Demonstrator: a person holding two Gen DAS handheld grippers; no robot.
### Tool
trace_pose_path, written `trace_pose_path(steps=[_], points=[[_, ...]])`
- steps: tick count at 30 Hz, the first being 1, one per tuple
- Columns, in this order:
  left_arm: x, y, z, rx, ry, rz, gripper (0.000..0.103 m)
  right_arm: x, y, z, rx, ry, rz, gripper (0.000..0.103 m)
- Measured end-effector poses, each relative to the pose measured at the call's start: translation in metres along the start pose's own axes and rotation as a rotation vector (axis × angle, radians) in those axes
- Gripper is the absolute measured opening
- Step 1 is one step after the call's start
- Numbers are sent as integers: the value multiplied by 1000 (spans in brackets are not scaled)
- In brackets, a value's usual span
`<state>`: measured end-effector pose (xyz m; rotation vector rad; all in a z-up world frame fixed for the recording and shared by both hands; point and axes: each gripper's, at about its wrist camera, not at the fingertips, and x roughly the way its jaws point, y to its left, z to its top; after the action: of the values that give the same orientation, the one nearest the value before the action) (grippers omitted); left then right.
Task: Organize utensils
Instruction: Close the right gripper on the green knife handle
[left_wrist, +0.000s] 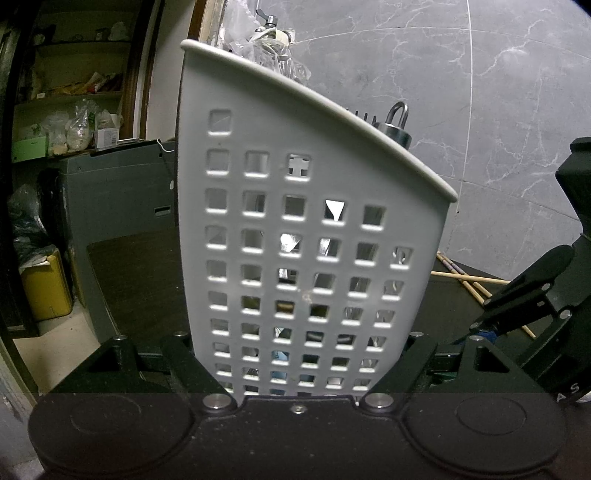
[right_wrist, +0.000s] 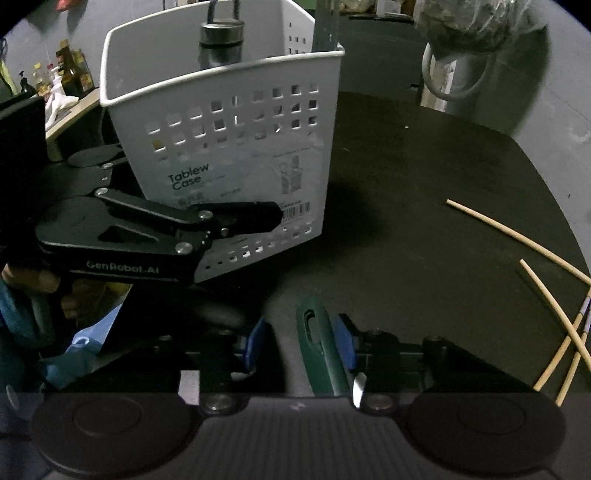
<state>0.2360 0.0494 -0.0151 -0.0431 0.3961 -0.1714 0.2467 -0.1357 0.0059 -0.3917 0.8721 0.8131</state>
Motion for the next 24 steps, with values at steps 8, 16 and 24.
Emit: trace_pose_path(steps=[8, 16, 24], points=[[0, 0, 0, 0, 0, 0, 81, 4, 0, 6, 19, -19, -25, 21], [0, 0, 0, -1, 0, 0, 81, 1, 2, 2, 56, -56, -52, 20], [0, 0, 0, 0, 0, 0, 81, 0, -15, 2, 160, -103, -53, 19]])
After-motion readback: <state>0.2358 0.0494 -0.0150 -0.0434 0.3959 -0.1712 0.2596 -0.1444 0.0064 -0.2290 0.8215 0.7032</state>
